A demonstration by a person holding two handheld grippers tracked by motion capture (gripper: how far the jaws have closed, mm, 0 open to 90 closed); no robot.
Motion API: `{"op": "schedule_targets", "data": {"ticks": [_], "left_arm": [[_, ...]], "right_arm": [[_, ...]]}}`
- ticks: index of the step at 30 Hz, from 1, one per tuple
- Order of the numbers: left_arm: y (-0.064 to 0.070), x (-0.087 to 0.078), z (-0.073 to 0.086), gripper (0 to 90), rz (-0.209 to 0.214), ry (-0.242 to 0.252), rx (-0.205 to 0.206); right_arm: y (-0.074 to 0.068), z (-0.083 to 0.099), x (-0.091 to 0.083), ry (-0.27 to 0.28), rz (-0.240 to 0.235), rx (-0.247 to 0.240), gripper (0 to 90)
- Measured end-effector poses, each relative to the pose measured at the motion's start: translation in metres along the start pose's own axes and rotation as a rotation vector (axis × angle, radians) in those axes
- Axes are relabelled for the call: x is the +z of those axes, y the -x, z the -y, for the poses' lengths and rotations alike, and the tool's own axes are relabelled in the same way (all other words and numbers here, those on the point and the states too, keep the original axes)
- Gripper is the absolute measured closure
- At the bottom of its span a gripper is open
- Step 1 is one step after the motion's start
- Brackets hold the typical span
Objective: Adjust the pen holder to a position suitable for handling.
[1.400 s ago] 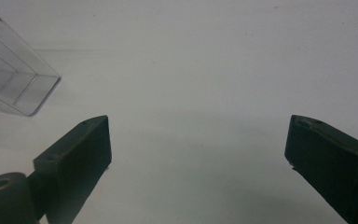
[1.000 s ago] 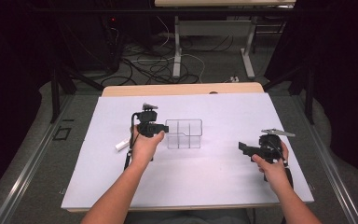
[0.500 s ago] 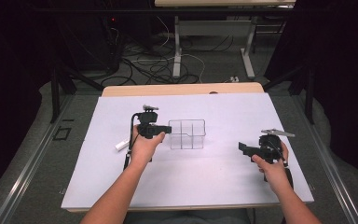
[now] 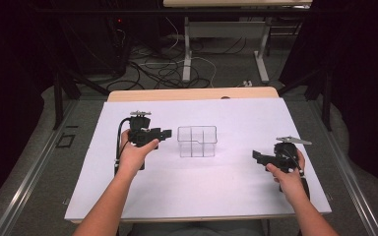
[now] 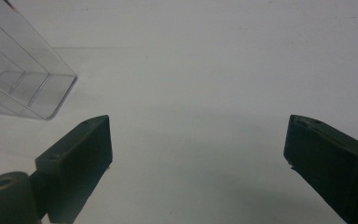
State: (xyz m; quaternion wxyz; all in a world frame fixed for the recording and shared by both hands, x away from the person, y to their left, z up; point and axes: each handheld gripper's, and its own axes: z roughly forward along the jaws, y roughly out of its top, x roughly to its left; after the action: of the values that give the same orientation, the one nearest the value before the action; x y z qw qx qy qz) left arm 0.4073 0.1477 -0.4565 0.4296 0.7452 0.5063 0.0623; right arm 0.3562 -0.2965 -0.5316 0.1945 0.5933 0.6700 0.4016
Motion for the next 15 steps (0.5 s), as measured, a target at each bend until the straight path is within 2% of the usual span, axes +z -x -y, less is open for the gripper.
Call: {"op": "schedule_targets", "data": {"ticks": [3,8,11,12,15], "left_arm": [[-0.007,-0.005,0.0,43.4,-0.005,0.03,0.023],[-0.017,-0.014,-0.001,39.3,-0.039,0.076,0.057],[-0.025,-0.018,0.0,38.0,-0.059,0.124,0.098],[-0.028,-0.02,0.0,37.3,-0.065,0.123,0.108],[-0.035,-0.023,0.001,36.0,-0.081,0.122,0.09]], "right_arm": [[0.0,0.0,0.0,0.0,0.0,-0.004,7.5],[0.001,0.0,0.0,-0.002,0.002,0.004,7.5],[0.002,0.0,0.0,-0.003,0.002,0.002,7.5],[0.001,0.0,0.0,-0.006,0.002,0.006,7.5],[0.001,0.0,0.0,-0.004,-0.002,-0.008,7.5]]}}
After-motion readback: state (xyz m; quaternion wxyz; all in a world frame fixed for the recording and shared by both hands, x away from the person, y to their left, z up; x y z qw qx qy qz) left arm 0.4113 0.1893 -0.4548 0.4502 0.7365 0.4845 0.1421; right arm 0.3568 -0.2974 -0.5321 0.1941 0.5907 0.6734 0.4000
